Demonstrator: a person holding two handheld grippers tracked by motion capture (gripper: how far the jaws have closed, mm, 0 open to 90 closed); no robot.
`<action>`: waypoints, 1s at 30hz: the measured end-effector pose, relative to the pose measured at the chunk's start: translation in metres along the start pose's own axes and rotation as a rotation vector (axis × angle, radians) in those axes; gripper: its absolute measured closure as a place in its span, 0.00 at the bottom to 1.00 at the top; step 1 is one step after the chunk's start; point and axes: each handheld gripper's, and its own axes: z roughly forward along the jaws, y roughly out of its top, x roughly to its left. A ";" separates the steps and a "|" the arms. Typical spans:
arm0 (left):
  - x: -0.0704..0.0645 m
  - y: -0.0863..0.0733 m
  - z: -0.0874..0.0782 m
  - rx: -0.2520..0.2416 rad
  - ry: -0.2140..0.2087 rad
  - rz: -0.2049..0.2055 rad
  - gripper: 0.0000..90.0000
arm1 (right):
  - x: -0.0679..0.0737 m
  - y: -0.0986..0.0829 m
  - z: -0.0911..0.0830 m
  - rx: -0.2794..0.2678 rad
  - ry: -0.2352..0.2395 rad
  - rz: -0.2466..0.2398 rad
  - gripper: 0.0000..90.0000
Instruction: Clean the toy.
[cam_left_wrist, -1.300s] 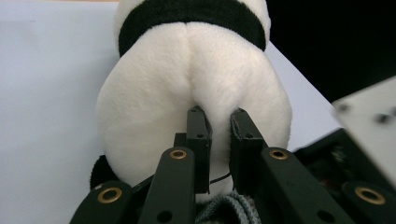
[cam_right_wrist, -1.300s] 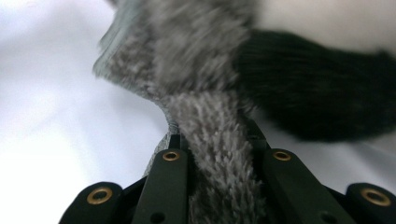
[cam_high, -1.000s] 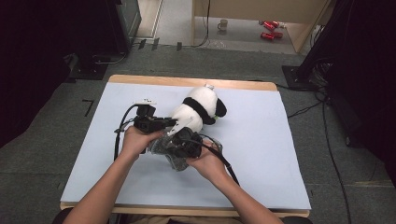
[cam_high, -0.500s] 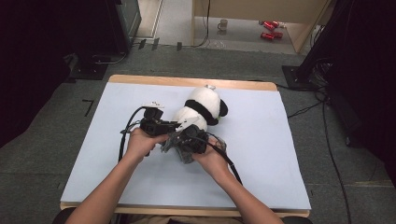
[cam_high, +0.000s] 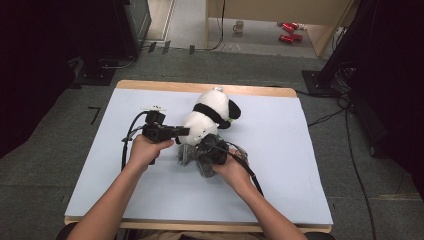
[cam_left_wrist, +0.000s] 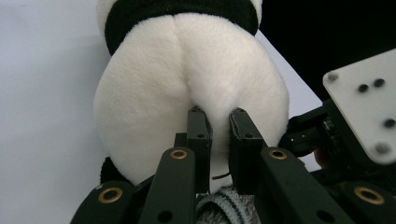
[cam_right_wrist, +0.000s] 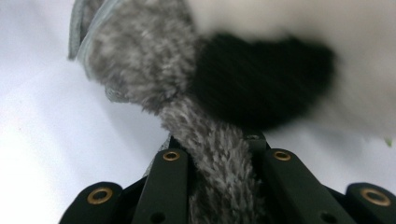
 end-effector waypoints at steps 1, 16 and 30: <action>0.001 0.000 0.000 0.000 -0.004 -0.002 0.91 | -0.004 -0.001 0.000 0.004 0.003 0.009 0.87; 0.010 0.005 -0.018 -0.019 -0.006 0.021 0.90 | -0.048 -0.010 -0.025 0.028 0.024 0.071 0.86; 0.016 -0.001 -0.024 0.085 0.030 0.252 0.89 | -0.064 -0.001 -0.090 -0.263 0.036 0.115 0.84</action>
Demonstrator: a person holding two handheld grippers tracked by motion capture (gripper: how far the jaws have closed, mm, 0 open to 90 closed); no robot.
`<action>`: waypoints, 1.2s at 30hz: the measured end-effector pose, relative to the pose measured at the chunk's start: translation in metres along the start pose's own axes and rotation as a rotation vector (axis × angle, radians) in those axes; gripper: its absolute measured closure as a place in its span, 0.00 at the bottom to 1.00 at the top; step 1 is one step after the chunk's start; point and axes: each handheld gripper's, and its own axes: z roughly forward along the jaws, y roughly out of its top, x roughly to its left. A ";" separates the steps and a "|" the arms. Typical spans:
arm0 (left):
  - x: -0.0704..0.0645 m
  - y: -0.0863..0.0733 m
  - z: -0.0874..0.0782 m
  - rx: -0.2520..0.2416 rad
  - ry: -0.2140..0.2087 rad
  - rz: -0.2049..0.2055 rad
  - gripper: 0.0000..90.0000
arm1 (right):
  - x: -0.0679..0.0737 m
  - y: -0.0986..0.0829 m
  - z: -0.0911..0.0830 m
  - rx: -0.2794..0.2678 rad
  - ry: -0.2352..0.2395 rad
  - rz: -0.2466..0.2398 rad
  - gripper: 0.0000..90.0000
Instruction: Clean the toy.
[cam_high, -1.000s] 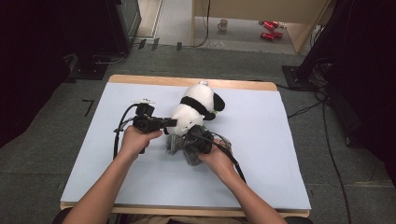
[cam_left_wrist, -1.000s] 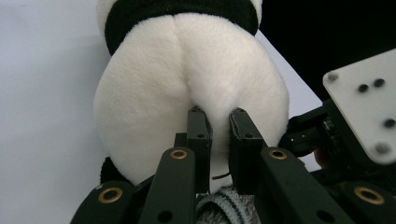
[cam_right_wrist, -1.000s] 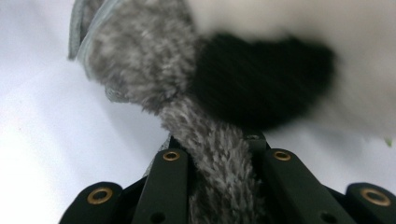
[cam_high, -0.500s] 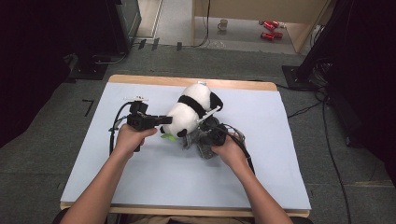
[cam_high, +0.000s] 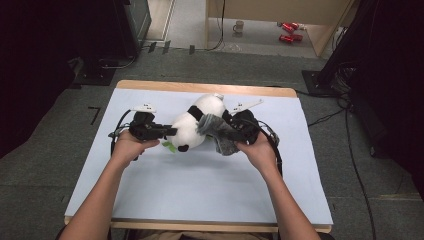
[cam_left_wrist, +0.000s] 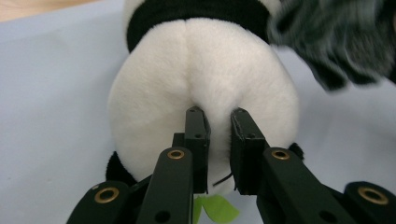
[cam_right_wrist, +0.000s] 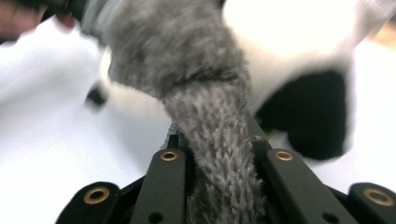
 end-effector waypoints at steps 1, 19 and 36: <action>-0.001 -0.001 0.003 0.008 -0.009 0.012 0.88 | 0.001 0.000 0.000 -0.030 -0.024 0.001 0.84; -0.046 -0.014 0.020 -0.110 0.041 0.092 0.38 | -0.004 -0.002 0.023 -0.049 -0.071 0.035 0.84; -0.023 -0.023 0.033 -0.148 0.239 0.120 0.49 | -0.019 -0.004 -0.006 -0.091 -0.051 0.113 0.84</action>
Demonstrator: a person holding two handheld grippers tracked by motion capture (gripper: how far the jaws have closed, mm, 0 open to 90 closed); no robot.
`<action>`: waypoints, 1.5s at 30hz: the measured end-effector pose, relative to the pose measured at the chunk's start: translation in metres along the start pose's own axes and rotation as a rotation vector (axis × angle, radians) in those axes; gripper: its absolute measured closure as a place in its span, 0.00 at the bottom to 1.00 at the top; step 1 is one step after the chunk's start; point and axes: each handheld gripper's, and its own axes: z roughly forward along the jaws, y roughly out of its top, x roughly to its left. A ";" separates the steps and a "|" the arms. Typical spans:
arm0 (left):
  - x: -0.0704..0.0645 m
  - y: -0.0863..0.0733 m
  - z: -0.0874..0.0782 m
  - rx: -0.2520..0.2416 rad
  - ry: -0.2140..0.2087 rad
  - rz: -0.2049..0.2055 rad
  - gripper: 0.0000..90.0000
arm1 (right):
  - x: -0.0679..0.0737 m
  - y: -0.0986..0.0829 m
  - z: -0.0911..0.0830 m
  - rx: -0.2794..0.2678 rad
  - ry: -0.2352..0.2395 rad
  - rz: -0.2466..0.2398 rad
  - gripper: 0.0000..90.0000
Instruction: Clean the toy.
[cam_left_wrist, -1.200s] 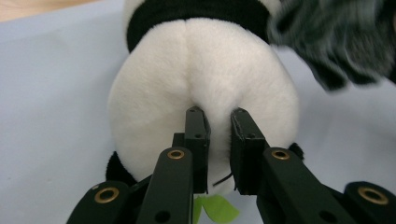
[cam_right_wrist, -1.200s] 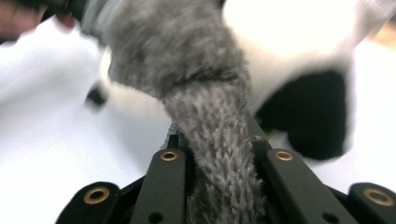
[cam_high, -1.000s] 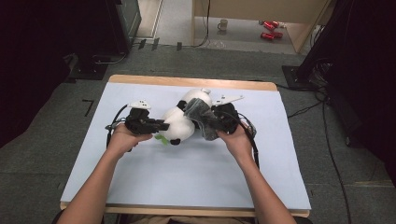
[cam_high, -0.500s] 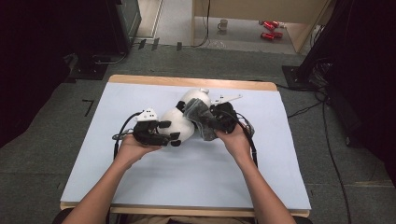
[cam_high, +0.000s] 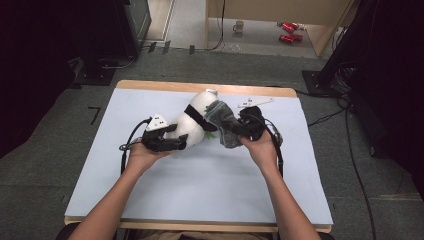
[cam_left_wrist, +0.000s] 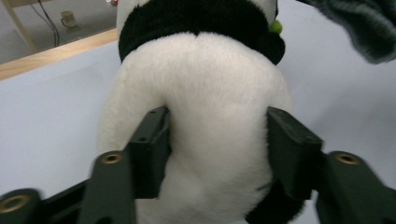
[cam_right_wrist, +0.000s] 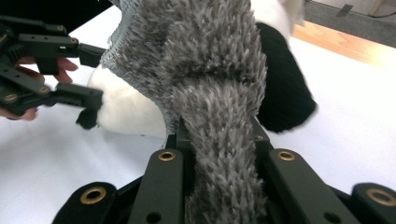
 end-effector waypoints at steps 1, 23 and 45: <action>0.001 0.000 0.000 0.002 0.000 0.002 0.55 | -0.003 -0.001 -0.002 0.000 0.001 0.008 0.83; 0.015 0.023 -0.043 0.033 -0.437 -0.168 0.93 | -0.051 -0.008 -0.048 -0.070 -0.039 0.139 0.83; 0.063 0.011 -0.025 -0.022 -0.081 -0.248 0.61 | -0.066 -0.041 -0.032 0.054 -0.088 0.145 0.82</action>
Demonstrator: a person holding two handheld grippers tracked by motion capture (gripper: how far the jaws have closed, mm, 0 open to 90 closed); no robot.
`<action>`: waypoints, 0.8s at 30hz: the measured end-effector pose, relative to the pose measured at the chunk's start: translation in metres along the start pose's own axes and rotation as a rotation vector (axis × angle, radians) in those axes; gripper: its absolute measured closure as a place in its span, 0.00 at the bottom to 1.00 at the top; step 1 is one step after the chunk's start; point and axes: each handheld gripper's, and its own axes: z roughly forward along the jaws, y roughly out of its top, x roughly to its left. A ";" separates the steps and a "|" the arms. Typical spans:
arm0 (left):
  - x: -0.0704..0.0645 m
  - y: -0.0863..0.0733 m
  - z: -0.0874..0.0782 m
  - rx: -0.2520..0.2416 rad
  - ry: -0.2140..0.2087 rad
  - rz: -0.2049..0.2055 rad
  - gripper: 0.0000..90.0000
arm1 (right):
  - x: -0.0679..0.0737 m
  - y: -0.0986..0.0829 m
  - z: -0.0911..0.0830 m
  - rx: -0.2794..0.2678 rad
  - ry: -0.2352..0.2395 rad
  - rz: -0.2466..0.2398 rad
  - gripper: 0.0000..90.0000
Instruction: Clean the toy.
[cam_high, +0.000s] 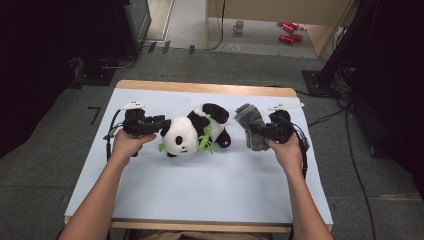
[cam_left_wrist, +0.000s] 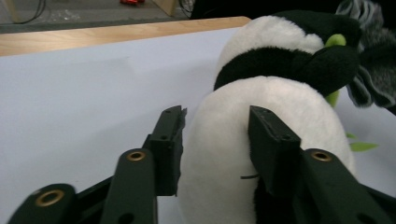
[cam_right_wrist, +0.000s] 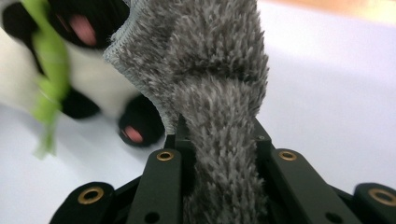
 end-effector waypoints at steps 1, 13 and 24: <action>0.002 0.000 0.000 -0.001 0.015 -0.002 0.59 | -0.001 -0.004 0.005 0.017 -0.010 -0.001 0.82; 0.025 0.004 -0.002 0.002 0.056 -0.031 0.50 | -0.023 -0.021 0.049 0.126 -0.085 0.035 0.81; 0.020 0.007 -0.030 -0.019 0.048 0.033 0.55 | -0.023 -0.022 0.056 0.151 -0.101 0.029 0.79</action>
